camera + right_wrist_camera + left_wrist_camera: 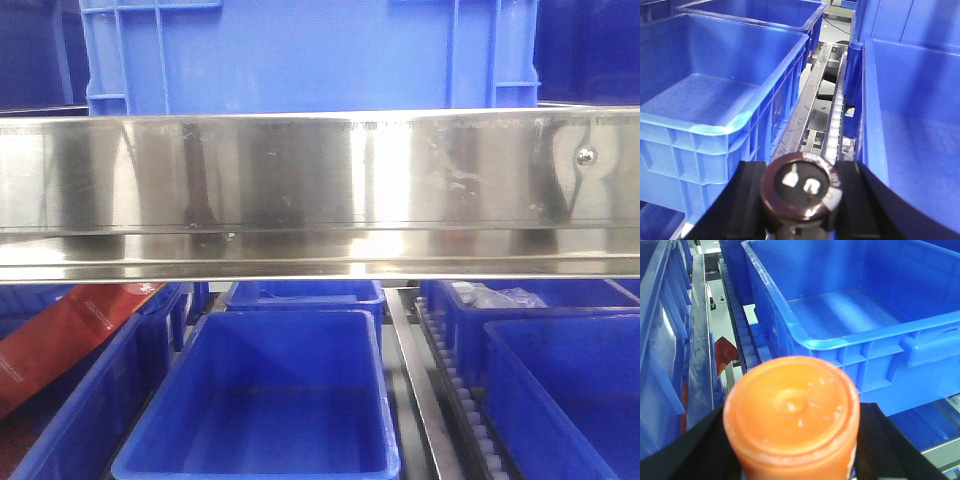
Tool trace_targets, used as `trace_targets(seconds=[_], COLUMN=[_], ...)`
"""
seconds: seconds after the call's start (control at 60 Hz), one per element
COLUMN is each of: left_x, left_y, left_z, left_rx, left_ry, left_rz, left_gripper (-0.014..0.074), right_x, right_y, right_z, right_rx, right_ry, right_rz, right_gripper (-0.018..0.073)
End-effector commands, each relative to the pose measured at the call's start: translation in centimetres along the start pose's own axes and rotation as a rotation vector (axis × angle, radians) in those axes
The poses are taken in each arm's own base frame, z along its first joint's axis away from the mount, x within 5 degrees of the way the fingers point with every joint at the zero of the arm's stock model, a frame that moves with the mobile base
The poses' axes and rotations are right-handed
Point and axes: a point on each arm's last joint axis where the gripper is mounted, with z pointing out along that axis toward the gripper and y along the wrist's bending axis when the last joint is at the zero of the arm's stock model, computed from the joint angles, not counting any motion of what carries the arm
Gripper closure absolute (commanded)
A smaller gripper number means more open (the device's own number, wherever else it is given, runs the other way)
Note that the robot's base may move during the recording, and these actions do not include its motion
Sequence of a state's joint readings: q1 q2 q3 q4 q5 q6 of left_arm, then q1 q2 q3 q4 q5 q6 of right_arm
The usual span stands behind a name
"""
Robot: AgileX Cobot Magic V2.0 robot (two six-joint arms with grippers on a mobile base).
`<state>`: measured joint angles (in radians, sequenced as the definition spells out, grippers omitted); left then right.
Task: Place cylindrical capacitor in blue bin on shelf
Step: 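Position the left gripper with the orange cylinder over a blue bin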
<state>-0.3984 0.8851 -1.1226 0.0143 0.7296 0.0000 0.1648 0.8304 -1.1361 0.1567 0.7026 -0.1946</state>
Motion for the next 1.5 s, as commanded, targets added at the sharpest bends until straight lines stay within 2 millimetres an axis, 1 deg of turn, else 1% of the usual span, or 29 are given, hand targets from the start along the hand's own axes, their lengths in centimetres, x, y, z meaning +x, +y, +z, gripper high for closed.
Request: trace_targets(seconds=[0.0, 0.433, 0.55, 0.6, 0.667, 0.717, 0.733, 0.767, 0.8, 0.817, 0.833, 0.85, 0.95, 0.967, 1.0, 1.05, 1.117, 1.167, 1.25, 1.383, 1.483], left_x=[-0.4, -0.5, -1.7, -2.8, -4.4, -5.9, -6.7, -7.7, -8.5, -8.8, -9.5, -9.7, -11.7, -11.7, -12.3, -12.7, -12.8, -12.4, -11.9, -10.4, -9.4], left_y=[-0.1, -0.2, -0.1, -0.1, -0.2, -0.2, -0.2, -0.3, -0.4, -0.4, -0.4, -0.6, -1.6, -1.9, -2.4, -3.5, -4.6, -5.5, -6.4, -7.0, -7.3], left_z=[-0.3, -0.3, 0.0, 0.3, 1.1, 2.5, 2.5, 3.3, 4.0, 4.9, 5.0, 5.8, 8.5, 9.3, 10.1, 12.1, 14.4, 16.6, 19.5, 23.7, 25.8], left_rx=[0.01, 0.016, 0.007, 0.005, 0.012, 0.018, 0.018, 0.024, 0.03, 0.033, 0.039, 0.046, 0.095, 0.106, 0.119, 0.147, 0.173, 0.187, 0.198, 0.198, 0.197], left_ry=[-0.035, -0.044, -0.104, -0.106, -0.088, -0.053, -0.062, -0.052, -0.047, -0.034, -0.041, -0.03, -0.016, -0.001, -0.002, 0.012, 0.027, 0.05, 0.058, 0.064, 0.08], left_rz=[-0.001, -0.008, 0.002, 0.039, 0.082, 0.096, 0.097, 0.097, 0.101, 0.107, 0.106, 0.111, 0.141, 0.145, 0.151, 0.167, 0.183, 0.191, 0.198, 0.193, 0.192], left_gripper=[0.0707, 0.0707, 0.0707, 0.0707, 0.0707, 0.0707, 0.0707, 0.0707, 0.0707, 0.0707, 0.0707, 0.0707, 0.0707, 0.0707, 0.0707, 0.0707, 0.0707, 0.0707, 0.0707, 0.0707, 0.0703], right_x=[-0.3, -0.3, -0.3, -0.4, -0.4, -0.4, -0.4, -0.4, -0.4, -0.4, -0.4, -0.4, -0.5, -0.5, -0.6, -0.7, -0.7, -0.7, -0.7, -0.7, -0.7], right_y=[-0.1, -0.1, -0.1, -0.1, -0.1, -0.1, -0.1, -0.1, -0.1, -0.1, -0.1, -0.1, -0.1, -0.1, -0.1, -0.1, -0.1, -0.1, 0.0, 0.0, 0.0], right_z=[-0.1, -0.1, -0.1, -0.2, -0.2, -0.2, -0.2, -0.2, -0.2, -0.2, -0.2, -0.2, -0.2, -0.2, -0.2, -0.2, -0.2, -0.2, -0.2, -0.2, -0.2], right_rx=[0.01, 0.01, 0.01, 0.011, 0.011, 0.011, 0.011, 0.011, 0.011, 0.011, 0.011, 0.011, 0.013, 0.014, 0.015, 0.015, 0.01, 0.009, 0.007, 0.005, -0.003], right_ry=[-0.035, -0.035, -0.035, -0.04, -0.042, -0.042, -0.042, -0.042, -0.042, -0.042, -0.042, -0.042, -0.051, -0.057, -0.063, -0.072, -0.076, -0.076, -0.078, -0.078, -0.08], right_rz=[-0.01, -0.01, -0.01, -0.01, -0.01, -0.01, -0.01, -0.01, -0.01, -0.01, -0.01, -0.01, -0.01, -0.01, -0.01, -0.007, 0.0, 0.002, 0.005, 0.006, 0.017], right_gripper=[0.0727, 0.0727, 0.0727, 0.0727, 0.0727, 0.0727, 0.0727, 0.0727, 0.0727, 0.0727, 0.0727, 0.0727, 0.0727, 0.0727, 0.0727, 0.0727, 0.0727, 0.0727, 0.0727, 0.0727, 0.0727])
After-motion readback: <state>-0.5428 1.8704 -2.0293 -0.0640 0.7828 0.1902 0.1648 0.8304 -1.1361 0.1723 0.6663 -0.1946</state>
